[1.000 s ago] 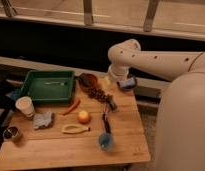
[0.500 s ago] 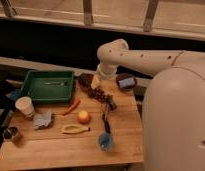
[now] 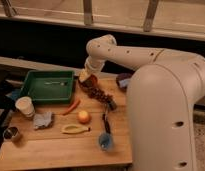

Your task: Place eraser in tray

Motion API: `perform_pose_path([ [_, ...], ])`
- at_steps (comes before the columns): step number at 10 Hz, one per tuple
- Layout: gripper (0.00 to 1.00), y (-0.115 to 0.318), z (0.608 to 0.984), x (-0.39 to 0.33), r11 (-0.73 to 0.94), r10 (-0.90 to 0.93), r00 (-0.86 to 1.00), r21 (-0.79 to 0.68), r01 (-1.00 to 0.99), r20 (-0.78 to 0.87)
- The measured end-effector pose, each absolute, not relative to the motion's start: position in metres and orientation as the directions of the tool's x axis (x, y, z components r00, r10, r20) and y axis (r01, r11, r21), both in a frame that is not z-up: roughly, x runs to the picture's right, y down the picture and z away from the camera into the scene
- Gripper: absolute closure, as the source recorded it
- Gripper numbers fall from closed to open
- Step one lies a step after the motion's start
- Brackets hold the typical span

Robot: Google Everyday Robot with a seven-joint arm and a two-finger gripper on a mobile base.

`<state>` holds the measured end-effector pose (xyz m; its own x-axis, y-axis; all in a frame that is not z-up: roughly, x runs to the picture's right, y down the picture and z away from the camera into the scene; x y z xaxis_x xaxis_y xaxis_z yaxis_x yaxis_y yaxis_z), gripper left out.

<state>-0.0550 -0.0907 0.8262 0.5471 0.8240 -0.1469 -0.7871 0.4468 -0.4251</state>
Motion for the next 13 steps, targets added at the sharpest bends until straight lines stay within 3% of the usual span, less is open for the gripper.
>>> perform_pose_path([
  [7, 0.27, -0.096, 0.847, -0.067, 0.416, 0.838, 0.526, -0.453, -0.789, -0.146],
  [13, 0.27, -0.096, 0.916, -0.08, 0.361, 0.875, 0.467, -0.469, -0.806, -0.13],
])
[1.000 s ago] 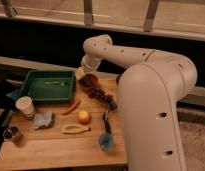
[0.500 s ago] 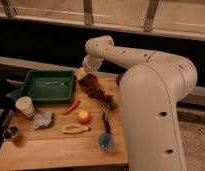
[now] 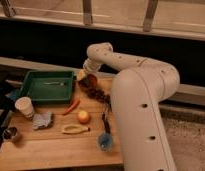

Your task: Place eraser in tray

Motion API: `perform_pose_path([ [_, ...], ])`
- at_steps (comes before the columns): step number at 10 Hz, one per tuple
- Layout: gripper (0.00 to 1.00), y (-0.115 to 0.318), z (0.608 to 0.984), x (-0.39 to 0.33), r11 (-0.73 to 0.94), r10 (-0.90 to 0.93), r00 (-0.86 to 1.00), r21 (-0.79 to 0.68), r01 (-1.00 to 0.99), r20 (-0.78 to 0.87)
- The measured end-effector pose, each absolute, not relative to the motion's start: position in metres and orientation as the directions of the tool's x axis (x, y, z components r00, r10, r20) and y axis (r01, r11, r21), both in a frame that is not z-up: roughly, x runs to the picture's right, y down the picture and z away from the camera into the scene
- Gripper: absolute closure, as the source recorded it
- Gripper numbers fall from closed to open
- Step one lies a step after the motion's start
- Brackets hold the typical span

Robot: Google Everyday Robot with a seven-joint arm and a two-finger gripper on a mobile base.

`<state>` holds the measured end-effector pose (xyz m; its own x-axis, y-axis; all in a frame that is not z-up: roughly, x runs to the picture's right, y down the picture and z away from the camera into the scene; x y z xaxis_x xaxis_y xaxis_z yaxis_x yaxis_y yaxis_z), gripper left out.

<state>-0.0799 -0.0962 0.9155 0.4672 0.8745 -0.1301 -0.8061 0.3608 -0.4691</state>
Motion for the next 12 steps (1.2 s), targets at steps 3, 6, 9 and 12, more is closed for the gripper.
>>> perform_pose_path([
  [3, 0.27, -0.096, 0.924, -0.082, 0.328, 0.907, 0.415, -0.493, -0.806, -0.075],
  [6, 0.27, -0.096, 0.923, -0.086, 0.33, 0.906, 0.418, -0.498, -0.802, -0.073],
  [9, 0.27, -0.098, 0.929, -0.1, 0.324, 0.909, 0.412, -0.525, -0.787, -0.057],
  [12, 0.27, -0.098, 0.94, -0.121, 0.327, 0.904, 0.425, -0.564, -0.759, -0.049],
])
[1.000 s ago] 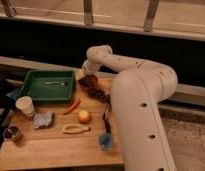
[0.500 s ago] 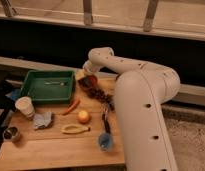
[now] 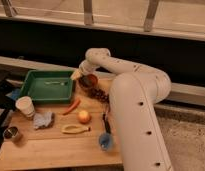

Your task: Place eraser in tray

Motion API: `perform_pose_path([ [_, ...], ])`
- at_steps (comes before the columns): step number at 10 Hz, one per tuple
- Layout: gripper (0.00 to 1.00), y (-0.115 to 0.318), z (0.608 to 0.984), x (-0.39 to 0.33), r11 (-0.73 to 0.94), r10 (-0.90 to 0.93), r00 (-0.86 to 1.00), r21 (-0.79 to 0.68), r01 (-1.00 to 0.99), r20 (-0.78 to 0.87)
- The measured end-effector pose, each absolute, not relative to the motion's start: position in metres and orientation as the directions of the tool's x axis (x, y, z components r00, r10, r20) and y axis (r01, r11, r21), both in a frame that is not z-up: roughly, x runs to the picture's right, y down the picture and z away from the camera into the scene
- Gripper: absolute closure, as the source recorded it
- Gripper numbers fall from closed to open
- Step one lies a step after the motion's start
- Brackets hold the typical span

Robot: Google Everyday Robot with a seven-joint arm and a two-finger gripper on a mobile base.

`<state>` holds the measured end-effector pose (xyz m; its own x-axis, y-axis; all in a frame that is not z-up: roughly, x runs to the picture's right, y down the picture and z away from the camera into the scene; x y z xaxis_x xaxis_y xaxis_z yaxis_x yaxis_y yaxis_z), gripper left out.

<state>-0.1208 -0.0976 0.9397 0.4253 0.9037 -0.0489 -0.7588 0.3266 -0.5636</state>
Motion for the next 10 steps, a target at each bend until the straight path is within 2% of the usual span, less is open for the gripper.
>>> perform_pose_path([
  [4, 0.27, -0.093, 0.953, -0.134, 0.338, 0.89, 0.452, -0.58, -0.741, -0.059],
  [10, 0.27, -0.103, 0.972, -0.101, 0.339, 0.894, 0.441, -0.53, -0.777, -0.075],
])
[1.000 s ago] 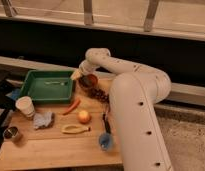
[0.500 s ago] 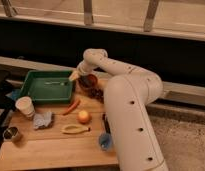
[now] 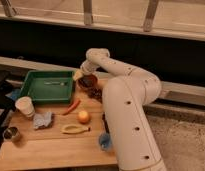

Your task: Place eraser in tray

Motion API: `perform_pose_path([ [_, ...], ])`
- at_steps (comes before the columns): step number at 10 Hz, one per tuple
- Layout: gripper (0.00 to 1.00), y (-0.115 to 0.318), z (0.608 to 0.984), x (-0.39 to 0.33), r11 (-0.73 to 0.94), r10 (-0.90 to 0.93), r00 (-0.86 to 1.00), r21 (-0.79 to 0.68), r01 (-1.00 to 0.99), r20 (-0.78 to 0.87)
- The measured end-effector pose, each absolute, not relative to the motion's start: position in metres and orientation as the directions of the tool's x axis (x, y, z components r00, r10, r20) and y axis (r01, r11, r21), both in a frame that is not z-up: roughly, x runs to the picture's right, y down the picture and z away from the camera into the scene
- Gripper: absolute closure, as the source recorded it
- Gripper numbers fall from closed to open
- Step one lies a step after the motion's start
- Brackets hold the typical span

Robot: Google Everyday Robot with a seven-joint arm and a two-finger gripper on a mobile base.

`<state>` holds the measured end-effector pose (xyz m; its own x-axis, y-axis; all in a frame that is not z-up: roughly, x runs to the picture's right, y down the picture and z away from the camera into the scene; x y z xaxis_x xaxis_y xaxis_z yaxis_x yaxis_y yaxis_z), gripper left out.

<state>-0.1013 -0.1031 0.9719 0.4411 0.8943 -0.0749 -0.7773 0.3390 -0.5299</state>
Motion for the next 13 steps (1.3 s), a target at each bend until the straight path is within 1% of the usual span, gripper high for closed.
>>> perform_pose_path([
  [6, 0.27, -0.104, 0.981, -0.093, 0.32, 0.904, 0.42, -0.521, -0.791, -0.083],
  [10, 0.28, -0.092, 0.992, -0.117, 0.302, 0.902, 0.421, -0.566, -0.767, -0.09],
  [11, 0.34, -0.089, 0.994, -0.122, 0.302, 0.901, 0.425, -0.577, -0.759, -0.089],
  [12, 0.46, -0.086, 0.995, -0.126, 0.302, 0.899, 0.428, -0.584, -0.754, -0.088],
  [13, 0.56, -0.085, 0.995, -0.127, 0.301, 0.899, 0.429, -0.588, -0.751, -0.088],
])
